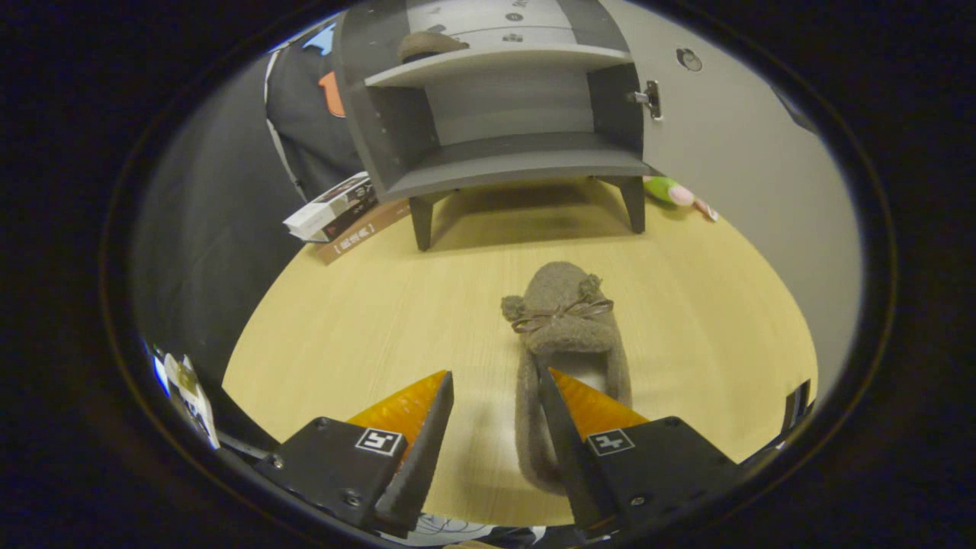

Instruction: Open the shoe cabinet door, grab the shoes and put them into the shoe cabinet, then close the shoe cabinet door.

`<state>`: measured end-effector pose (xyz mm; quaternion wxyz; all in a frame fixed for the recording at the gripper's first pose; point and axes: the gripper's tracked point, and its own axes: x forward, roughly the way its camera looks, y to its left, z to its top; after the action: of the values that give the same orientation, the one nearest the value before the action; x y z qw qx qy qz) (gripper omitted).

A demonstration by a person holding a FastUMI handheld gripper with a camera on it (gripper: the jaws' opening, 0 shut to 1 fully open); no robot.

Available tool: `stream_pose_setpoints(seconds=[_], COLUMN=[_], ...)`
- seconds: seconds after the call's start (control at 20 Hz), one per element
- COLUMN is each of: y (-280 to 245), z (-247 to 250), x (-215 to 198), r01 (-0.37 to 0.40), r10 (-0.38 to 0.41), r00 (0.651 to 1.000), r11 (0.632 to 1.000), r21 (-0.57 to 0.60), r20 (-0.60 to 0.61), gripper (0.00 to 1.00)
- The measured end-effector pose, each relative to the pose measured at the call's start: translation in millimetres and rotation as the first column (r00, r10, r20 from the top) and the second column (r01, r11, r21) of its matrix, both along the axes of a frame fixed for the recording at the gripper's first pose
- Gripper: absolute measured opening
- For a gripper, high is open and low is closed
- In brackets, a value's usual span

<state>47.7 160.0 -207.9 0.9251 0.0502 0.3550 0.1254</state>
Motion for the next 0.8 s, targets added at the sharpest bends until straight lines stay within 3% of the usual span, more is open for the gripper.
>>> stream_pose_setpoints(seconds=[0.25, 0.45, 0.7, 0.8], y=[-1, -9, -4, 3], z=[-7, -10, -8, -1], x=[17, 24, 21, 15], r01=[0.044, 0.069, 0.0, -0.023], r10=[-0.044, -0.07, -0.003, 0.023], r00=[0.997, 0.995, 0.996, 0.996], r11=[0.999, 0.997, 1.0, 1.0], r21=[0.003, -0.028, -0.028, -0.004], r20=[-0.06, -0.067, -0.087, -0.088], gripper=[0.7, 0.41, 0.1, 0.07])
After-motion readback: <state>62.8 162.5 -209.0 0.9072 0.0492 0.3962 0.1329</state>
